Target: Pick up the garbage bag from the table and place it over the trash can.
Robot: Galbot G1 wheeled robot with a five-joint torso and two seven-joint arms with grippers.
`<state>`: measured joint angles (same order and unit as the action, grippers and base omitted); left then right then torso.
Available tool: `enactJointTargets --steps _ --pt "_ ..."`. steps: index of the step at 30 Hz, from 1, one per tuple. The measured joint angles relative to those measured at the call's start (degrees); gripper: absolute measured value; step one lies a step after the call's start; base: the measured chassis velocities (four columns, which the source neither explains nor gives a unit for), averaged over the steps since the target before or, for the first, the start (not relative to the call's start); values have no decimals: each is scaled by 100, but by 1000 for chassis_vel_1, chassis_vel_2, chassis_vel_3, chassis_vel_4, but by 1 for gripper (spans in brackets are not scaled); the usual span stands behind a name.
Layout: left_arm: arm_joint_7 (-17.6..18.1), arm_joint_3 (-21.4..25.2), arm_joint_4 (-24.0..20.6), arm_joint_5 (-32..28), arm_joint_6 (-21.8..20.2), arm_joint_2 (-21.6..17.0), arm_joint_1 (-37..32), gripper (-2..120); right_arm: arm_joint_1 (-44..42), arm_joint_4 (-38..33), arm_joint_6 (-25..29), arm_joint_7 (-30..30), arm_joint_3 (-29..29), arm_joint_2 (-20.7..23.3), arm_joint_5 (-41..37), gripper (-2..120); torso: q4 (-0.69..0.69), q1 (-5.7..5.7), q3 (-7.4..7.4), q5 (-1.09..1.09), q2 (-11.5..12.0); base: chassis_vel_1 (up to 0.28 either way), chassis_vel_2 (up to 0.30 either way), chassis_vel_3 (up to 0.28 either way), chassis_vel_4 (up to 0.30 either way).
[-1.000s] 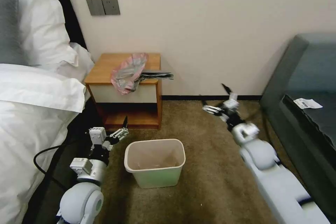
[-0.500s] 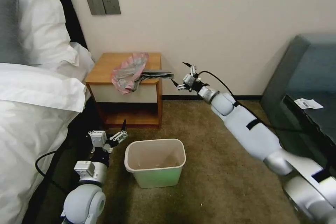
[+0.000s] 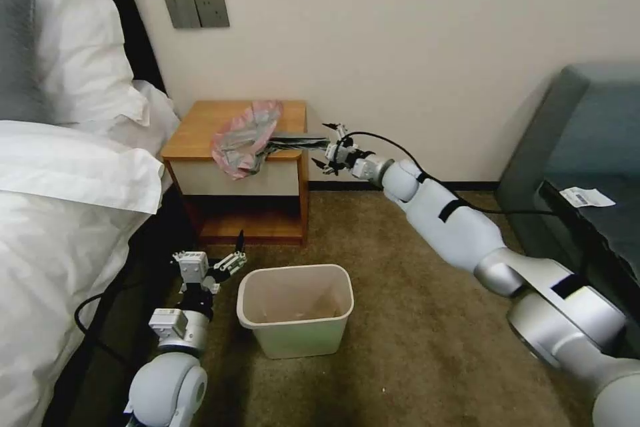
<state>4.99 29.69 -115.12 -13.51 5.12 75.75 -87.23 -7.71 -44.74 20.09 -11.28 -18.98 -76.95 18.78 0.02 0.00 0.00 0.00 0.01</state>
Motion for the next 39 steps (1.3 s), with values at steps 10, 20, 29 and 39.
enactJointTargets --steps 10,20,29,39 --pt "-2 -1 26 81 25 61 4 100 150 216 180 29 -127 -60 228 60 -2 0 0 0 0 0 0 0 0" --pt "6 18 28 79 33 82 -2 100 135 177 181 28 -78 -23 188 26 -2 0 0 0 0 0 0 0 0" --pt "13 25 50 69 73 106 -50 100 99 125 180 33 -26 21 156 0 -2 0 0 0 0 0 0 0 0" --pt "165 69 75 38 202 155 -121 100 -191 -703 42 67 222 396 -295 0 0 1 0 0 0 0 0 0 0"
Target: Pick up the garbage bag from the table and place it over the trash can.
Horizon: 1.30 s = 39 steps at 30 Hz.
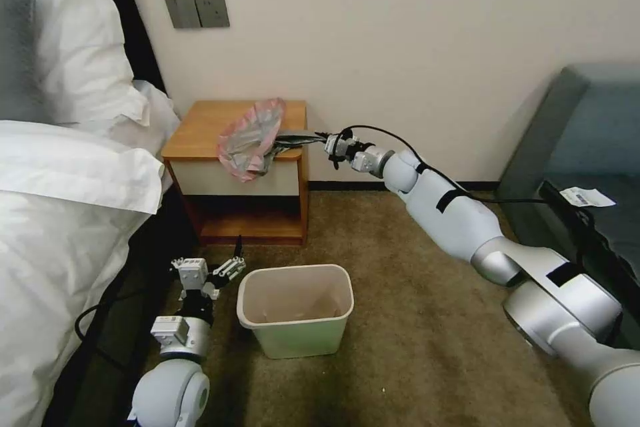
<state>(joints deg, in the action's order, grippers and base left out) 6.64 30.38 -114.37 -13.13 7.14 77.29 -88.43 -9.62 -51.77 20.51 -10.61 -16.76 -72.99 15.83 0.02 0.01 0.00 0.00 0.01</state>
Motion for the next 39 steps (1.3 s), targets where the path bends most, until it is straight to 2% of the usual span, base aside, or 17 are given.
enactJointTargets --steps 1,3,5,7,9,11,16,23,28,30,33,39 --pt "0 0 0 0 0 0 0 100 0 0 0 0 0 0 0 0 0 0 0 0 0 0 0 0 0" --pt "75 77 -32 -139 47 29 -20 100 -588 -999 -217 109 163 333 -324 0 -2 -1 -1 -1 -1 0 0 0 0" --pt "95 102 -51 -190 47 28 -20 100 -766 -1236 -281 134 199 389 -385 0 -3 -1 -1 0 -1 0 0 0 0" --pt "190 251 -152 -433 -2 -4 34 100 -1650 -2195 -535 318 269 602 -597 0 -2 -1 0 2 -1 0 0 0 0" --pt "198 288 -169 -463 -15 -10 49 100 -1748 -2300 -556 342 271 620 -606 0 -3 -1 -1 1 -1 0 0 0 0" --pt "231 596 -273 -602 -106 -68 165 100 -2291 -2875 -659 449 320 689 -583 0 -2 -1 -1 1 -1 0 0 0 0" --pt "255 957 -324 -780 -199 -125 250 100 -2834 -3529 -892 515 377 735 -424 0 -1 -1 -1 -1 -1 0 0 0 0" --pt "270 1058 -273 -815 -196 -128 191 100 -3641 -3958 -1094 531 377 734 -39 0 -2 -1 -1 -1 -1 0 0 0 0" --pt "282 943 -269 -772 -195 -91 200 100 -3778 -4056 -1218 763 167 651 16 0 -2 -1 -1 -1 -1 0 0 0 0" --pt "286 924 -269 -761 -197 -87 201 100 -3751 -4109 -1300 903 48 632 -122 0 -2 -1 -1 -1 -1 0 0 0 0" --pt "288 903 -272 -734 -198 -80 185 100 -3533 -4288 -1645 1497 -357 531 -756 0 -1 -1 -1 -1 -1 0 0 0 0" --pt "293 872 -268 -711 -197 -62 156 100 -3352 -4437 -1913 2007 -636 378 -1110 0 -1 -1 0 -1 -1 0 0 0 0"
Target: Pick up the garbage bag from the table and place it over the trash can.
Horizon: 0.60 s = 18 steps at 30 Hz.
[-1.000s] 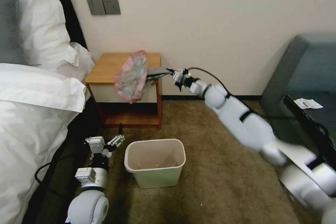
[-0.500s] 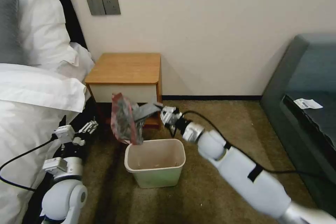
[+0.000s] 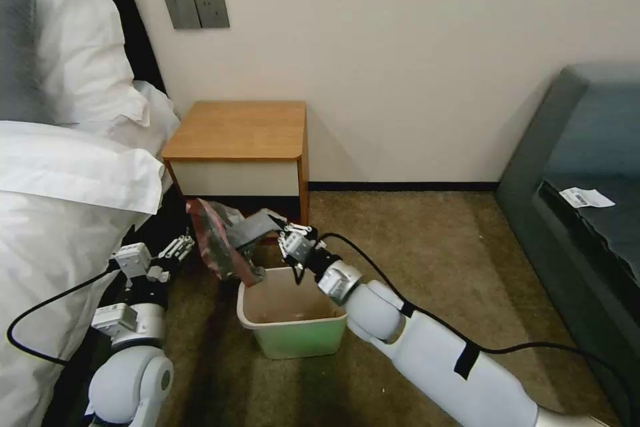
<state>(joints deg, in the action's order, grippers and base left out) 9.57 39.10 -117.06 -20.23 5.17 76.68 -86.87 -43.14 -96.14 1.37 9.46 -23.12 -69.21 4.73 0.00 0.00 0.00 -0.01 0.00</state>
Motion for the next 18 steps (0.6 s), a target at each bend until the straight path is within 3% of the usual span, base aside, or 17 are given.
enactJointTargets --steps 7,18 --pt "9 -60 37 34 5 19 6 100 102 -65 -210 808 -344 -210 -668 0 0 0 0 1 0 0 0 0 0" --pt "174 20 50 -37 -53 -14 166 100 318 -231 -506 1312 -597 -420 -1027 0 0 0 0 0 0 0 0 0 0"
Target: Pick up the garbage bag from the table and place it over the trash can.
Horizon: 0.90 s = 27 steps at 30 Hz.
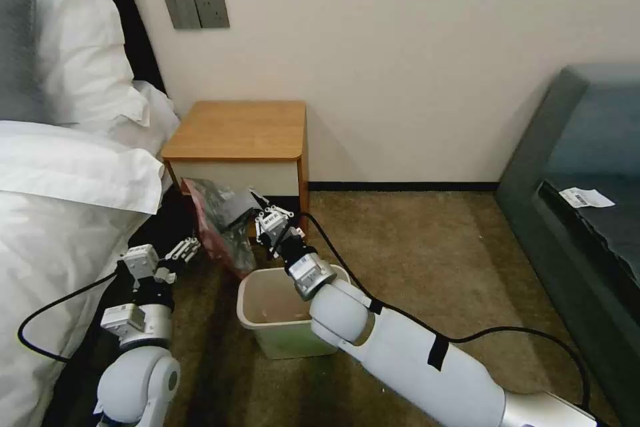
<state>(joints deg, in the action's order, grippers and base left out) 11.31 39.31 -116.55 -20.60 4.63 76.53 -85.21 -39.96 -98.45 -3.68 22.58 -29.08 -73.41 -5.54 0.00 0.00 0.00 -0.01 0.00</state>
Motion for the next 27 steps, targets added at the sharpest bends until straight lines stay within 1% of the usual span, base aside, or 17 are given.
enactJointTargets --steps 5,7,8,11,12,13,14,15,16,19,20,23,25,27 --pt "2 169 -7 -100 -46 -76 79 100 -207 -136 -119 69 -13 174 54 0 0 0 0 1 0 0 0 0 0" --pt "2 190 -6 -116 -55 -92 93 100 -439 -189 -119 69 -6 401 220 0 -1 0 0 1 0 0 0 0 0" --pt "2 190 -6 -116 -55 -92 93 100 -439 -189 -119 69 -6 401 220 0 -1 0 0 1 0 0 0 0 0" --pt "0 107 -6 -106 -80 -92 93 100 -837 -289 -78 64 -66 795 487 0 -1 0 0 2 0 0 0 0 0" --pt "0 107 -6 -106 -80 -92 93 100 -837 -289 -78 64 -66 795 487 0 -1 0 0 2 0 0 0 0 0" --pt "-1 64 -10 -89 -97 -91 96 100 -974 -349 -48 49 -65 932 608 0 -2 0 0 1 0 0 0 0 0" --pt "-2 50 -13 -84 -103 -91 98 100 -1011 -368 -41 39 -60 973 644 0 -2 0 0 2 0 0 0 0 0" --pt "-5 -4 -28 -56 -130 -92 107 100 -1153 -457 12 -35 2 1175 809 0 -2 0 -1 2 0 0 0 0 0" --pt "-5 -4 -28 -56 -130 -92 107 100 -1153 -457 12 -35 2 1175 809 0 -2 0 -1 2 0 0 0 0 0" --pt "-10 -82 -38 -4 -152 -96 119 100 -1306 -511 178 -229 221 1478 1130 0 -2 0 0 2 0 0 0 0 0" --pt "-10 -82 -38 -4 -152 -96 119 100 -1306 -511 178 -229 221 1478 1130 0 -2 0 0 2 0 0 0 0 0" --pt "-13 -138 -57 43 -154 -84 87 100 -1441 -513 348 -463 418 1682 1438 0 -1 0 0 2 1 0 0 0 0" --pt "-13 -147 -62 51 -154 -82 72 100 -1471 -517 371 -504 442 1732 1466 0 -1 0 0 1 1 0 0 0 0" --pt "-15 -170 -68 79 -142 -80 12 100 -1538 -524 406 -611 501 1900 1480 0 -1 0 0 2 1 0 0 0 0"
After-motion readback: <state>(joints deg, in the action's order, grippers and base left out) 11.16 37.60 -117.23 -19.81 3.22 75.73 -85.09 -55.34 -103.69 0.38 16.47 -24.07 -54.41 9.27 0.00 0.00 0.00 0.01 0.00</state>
